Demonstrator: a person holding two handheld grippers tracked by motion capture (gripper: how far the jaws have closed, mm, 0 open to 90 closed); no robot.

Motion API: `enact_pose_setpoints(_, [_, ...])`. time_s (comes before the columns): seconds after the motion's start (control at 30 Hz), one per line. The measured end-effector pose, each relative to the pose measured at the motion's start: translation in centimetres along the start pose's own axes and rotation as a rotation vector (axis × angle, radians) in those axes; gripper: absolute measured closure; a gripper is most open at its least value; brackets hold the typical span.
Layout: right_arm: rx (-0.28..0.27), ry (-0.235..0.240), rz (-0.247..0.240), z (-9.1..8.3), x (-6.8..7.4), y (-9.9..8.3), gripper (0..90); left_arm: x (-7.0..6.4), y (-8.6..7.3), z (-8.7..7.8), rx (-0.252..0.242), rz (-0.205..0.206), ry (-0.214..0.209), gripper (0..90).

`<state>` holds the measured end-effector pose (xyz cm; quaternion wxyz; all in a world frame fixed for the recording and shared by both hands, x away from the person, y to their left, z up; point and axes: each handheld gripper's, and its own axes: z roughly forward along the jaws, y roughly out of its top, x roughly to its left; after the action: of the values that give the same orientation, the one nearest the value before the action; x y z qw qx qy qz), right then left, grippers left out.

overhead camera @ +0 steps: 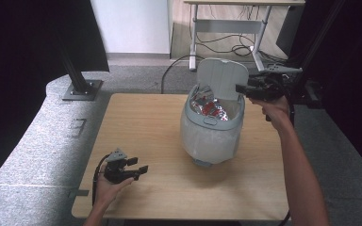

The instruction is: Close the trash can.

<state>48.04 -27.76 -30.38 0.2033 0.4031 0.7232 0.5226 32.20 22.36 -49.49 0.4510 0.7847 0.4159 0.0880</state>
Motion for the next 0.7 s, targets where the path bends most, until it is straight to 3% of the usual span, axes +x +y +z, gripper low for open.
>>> enact_pose_setpoints(0.23, [-0.045, 0.046, -0.020, 0.7, 0.7, 1.8, 28.8, 0.2, -0.1, -0.1, -0.001, -0.006, 0.000, 35.7])
enact_pose_setpoints(0.3, [-0.045, 0.080, -0.032, 0.7, 1.4, 2.2, 27.8, 0.1, 0.0, -0.1, -0.001, -0.005, -0.001, 35.8])
enact_pose_setpoints(0.4, [-0.033, 0.068, -0.051, 0.7, 1.8, 2.2, 27.3, 0.1, 0.0, -0.1, -0.003, -0.002, -0.003, 35.8])
enact_pose_setpoints(0.5, [-0.035, 0.086, -0.053, 0.2, 2.1, 1.9, 27.8, 0.0, 0.0, -0.2, -0.002, -0.001, -0.005, 35.8])
enact_pose_setpoints(0.7, [-0.011, 0.120, -0.103, -0.8, 3.9, 0.9, 24.8, -0.1, 0.1, -0.3, -0.011, -0.014, -0.017, 35.9])
